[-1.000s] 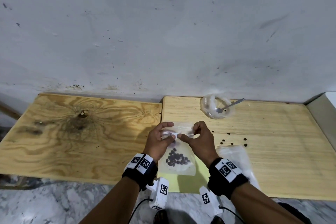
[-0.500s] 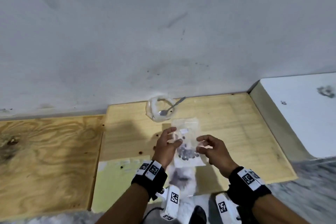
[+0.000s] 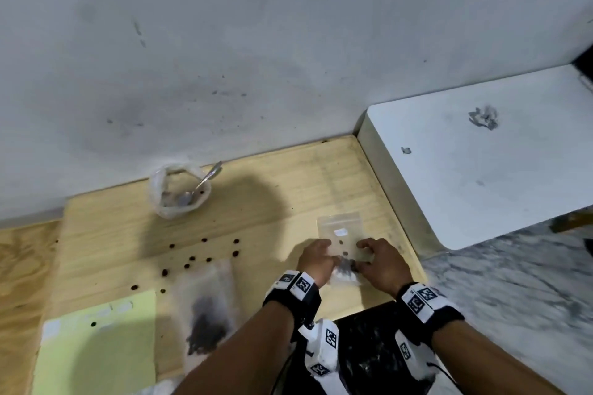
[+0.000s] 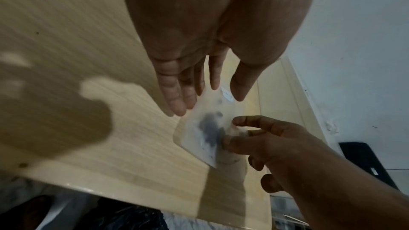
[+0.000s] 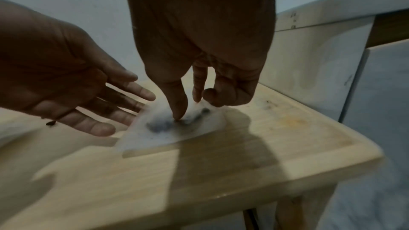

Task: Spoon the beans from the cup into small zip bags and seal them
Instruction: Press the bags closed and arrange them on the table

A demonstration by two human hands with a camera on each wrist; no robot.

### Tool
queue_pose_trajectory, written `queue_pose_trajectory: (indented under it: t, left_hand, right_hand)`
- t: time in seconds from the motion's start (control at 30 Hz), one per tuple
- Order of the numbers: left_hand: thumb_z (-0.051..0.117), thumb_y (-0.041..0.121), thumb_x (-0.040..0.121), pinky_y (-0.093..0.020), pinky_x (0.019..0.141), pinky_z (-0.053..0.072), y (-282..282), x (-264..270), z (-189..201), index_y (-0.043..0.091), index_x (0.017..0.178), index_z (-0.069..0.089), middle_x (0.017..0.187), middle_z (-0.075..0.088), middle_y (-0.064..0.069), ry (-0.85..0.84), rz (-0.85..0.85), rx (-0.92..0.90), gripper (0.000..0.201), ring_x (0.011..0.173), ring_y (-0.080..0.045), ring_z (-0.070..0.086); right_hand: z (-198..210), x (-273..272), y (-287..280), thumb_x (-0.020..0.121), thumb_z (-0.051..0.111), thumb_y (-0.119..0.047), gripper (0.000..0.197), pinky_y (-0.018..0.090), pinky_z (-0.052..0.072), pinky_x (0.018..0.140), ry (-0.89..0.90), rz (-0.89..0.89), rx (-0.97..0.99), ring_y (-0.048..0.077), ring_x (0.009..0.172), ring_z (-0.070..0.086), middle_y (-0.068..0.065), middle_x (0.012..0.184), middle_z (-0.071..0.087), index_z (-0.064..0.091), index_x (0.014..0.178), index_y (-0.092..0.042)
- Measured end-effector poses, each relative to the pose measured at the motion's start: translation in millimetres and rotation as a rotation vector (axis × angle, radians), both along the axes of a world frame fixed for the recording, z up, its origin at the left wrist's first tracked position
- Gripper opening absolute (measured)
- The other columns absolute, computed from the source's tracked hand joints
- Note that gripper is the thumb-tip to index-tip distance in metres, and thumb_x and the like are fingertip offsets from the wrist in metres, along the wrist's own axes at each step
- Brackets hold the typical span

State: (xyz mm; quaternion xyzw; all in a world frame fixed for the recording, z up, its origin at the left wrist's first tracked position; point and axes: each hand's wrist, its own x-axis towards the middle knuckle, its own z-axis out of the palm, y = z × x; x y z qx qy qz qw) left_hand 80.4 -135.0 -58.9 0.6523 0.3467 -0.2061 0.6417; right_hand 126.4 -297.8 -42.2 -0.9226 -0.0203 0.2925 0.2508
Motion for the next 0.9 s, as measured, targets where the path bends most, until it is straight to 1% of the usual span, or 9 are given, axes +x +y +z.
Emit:
queue_pose_trajectory:
  t: [0.13, 0.3, 0.4, 0.43, 0.5, 0.53, 0.67, 0.77, 0.9]
  left_hand:
    - [0.073, 0.012, 0.081, -0.052, 0.095, 0.049, -3.5, 1.8, -6.8, 0.012, 0.124, 0.06, 0.129, 0.06, -0.012, 0.041, -0.037, 0.042, 0.045, 0.115, -0.035, 0.059]
    - [0.071, 0.025, 0.083, -0.043, 0.087, 0.053, 13.6, 3.6, 0.7, 0.02, 0.123, 0.06, 0.122, 0.062, -0.002, 0.039, -0.117, 0.121, 0.042, 0.11, -0.025, 0.062]
    - [0.071, 0.028, 0.084, -0.042, 0.089, 0.052, 39.0, -5.8, 12.1, 0.022, 0.115, 0.063, 0.121, 0.064, -0.003, 0.002, -0.104, 0.106, 0.033, 0.11, -0.025, 0.062]
    - [0.07, 0.028, 0.085, -0.041, 0.086, 0.053, 49.1, -10.2, 17.6, 0.022, 0.111, 0.063, 0.117, 0.066, -0.004, -0.019, -0.095, 0.093, 0.028, 0.107, -0.026, 0.064]
    - [0.069, 0.025, 0.088, -0.03, 0.063, 0.053, 77.1, -26.0, 29.6, 0.02, 0.106, 0.063, 0.106, 0.068, -0.005, -0.069, -0.057, 0.066, 0.02, 0.091, -0.025, 0.067]
    - [0.068, 0.024, 0.088, -0.025, 0.055, 0.047, 91.4, -34.2, 35.2, 0.018, 0.105, 0.063, 0.101, 0.068, -0.005, -0.096, -0.039, 0.067, 0.018, 0.082, -0.024, 0.067]
    - [0.068, 0.02, 0.088, -0.015, 0.044, 0.038, 160.2, -88.7, 47.0, 0.017, 0.098, 0.064, 0.09, 0.068, -0.007, -0.136, 0.087, 0.126, 0.012, 0.065, -0.019, 0.062]
    - [0.067, 0.017, 0.087, -0.017, 0.049, 0.043, 206.9, -136.0, 45.5, 0.016, 0.09, 0.066, 0.082, 0.067, -0.003, -0.117, 0.197, 0.19, 0.004, 0.059, -0.017, 0.06]
    - [0.072, 0.018, 0.082, -0.038, 0.078, 0.057, 244.8, -191.7, 30.9, 0.022, 0.074, 0.067, 0.076, 0.068, 0.004, -0.078, 0.31, 0.253, 0.01, 0.07, -0.019, 0.063]
  right_hand:
    - [-4.2, 2.4, -1.9, 0.078, 0.072, -0.04, 0.057, 0.032, 0.047, 0.091, -0.012, 0.091, -0.082, 0.023, 0.118, 0.057, 0.003, 0.135, 0.049, 0.057, 0.132, -0.026]
    - [1.8, -1.1, 4.5, 0.078, 0.068, -0.041, 0.062, 0.037, 0.052, 0.084, -0.095, 0.16, -0.162, 0.028, 0.109, 0.062, 0.0, 0.14, 0.039, 0.051, 0.136, -0.028]
    - [14.8, -7.5, 25.1, 0.079, 0.069, -0.036, 0.056, 0.036, 0.052, 0.079, -0.165, 0.154, -0.1, 0.026, 0.102, 0.063, -0.004, 0.134, 0.044, 0.053, 0.132, -0.029]
    - [19.1, -10.5, 33.8, 0.08, 0.07, -0.034, 0.05, 0.035, 0.051, 0.077, -0.191, 0.156, -0.058, 0.024, 0.1, 0.063, -0.005, 0.128, 0.049, 0.056, 0.127, -0.029]
    - [26.2, -21.7, 59.3, 0.081, 0.072, -0.032, 0.037, 0.031, 0.047, 0.074, -0.223, 0.175, 0.036, 0.018, 0.095, 0.061, -0.009, 0.113, 0.056, 0.061, 0.116, -0.03]
    - [28.9, -27.9, 72.3, 0.081, 0.073, -0.031, 0.03, 0.029, 0.045, 0.074, -0.222, 0.179, 0.081, 0.014, 0.092, 0.06, -0.011, 0.106, 0.059, 0.064, 0.109, -0.029]
    - [33.3, -63.3, 134.6, 0.08, 0.076, -0.031, 0.017, 0.032, 0.051, 0.078, -0.159, 0.187, 0.187, 0.013, 0.088, 0.064, -0.015, 0.09, 0.065, 0.065, 0.091, -0.027]
    - [34.0, -94.8, 172.3, 0.08, 0.075, -0.035, 0.016, 0.033, 0.053, 0.077, -0.112, 0.225, 0.167, 0.012, 0.087, 0.064, -0.015, 0.087, 0.065, 0.065, 0.092, -0.031]
    - [29.4, -133.3, 204.2, 0.081, 0.074, -0.042, 0.026, 0.033, 0.051, 0.078, -0.025, 0.278, 0.057, 0.014, 0.09, 0.062, -0.012, 0.092, 0.064, 0.063, 0.103, -0.032]
